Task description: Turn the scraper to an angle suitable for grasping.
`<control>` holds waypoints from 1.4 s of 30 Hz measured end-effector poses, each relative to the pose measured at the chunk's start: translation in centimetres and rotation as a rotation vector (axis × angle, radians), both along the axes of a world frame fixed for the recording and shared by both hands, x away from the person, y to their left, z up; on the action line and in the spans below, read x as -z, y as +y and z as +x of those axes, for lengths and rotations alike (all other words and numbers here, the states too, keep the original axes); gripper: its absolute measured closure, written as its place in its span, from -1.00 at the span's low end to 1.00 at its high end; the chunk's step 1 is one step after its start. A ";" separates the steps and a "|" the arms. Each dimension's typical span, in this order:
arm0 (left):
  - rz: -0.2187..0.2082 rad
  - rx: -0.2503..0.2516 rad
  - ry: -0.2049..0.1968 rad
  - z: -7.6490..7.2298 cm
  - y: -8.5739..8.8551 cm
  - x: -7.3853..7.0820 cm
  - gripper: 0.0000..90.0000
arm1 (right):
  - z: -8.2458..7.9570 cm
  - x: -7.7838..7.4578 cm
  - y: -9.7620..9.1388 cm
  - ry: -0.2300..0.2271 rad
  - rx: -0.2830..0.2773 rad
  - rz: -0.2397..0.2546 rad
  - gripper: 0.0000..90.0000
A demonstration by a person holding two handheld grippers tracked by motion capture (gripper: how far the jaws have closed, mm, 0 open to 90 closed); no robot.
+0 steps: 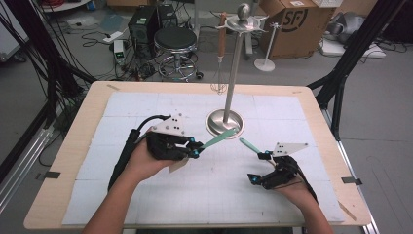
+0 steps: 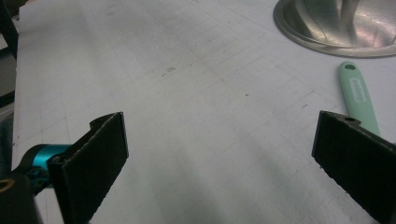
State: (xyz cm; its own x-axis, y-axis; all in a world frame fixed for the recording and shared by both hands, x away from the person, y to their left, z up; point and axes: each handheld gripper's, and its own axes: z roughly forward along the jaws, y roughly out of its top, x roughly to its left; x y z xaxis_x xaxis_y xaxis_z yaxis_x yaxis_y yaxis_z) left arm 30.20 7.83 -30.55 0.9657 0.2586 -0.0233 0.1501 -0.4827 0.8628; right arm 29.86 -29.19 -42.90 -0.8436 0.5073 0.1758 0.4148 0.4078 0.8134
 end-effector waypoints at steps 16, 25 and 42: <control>-0.146 0.038 0.030 1.8 1.3 -1.7 0.78 | 0.0 0.0 0.0 -0.002 -0.001 0.006 -0.94; -0.130 0.022 0.020 2.1 1.5 -2.1 0.78 | 0.2 0.1 -0.1 0.000 0.002 0.007 -0.94; -0.142 0.021 -0.014 3.1 1.5 -5.1 0.78 | 0.1 0.1 -0.1 0.001 -0.002 0.008 -0.94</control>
State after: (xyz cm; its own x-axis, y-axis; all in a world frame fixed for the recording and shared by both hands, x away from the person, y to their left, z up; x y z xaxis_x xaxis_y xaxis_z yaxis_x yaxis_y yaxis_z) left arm 33.32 9.36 -25.44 0.9713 0.2338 -0.0444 0.1285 -0.3584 0.9247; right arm 29.97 -29.31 -43.02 -0.8445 0.5042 0.1807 0.4149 0.4024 0.8161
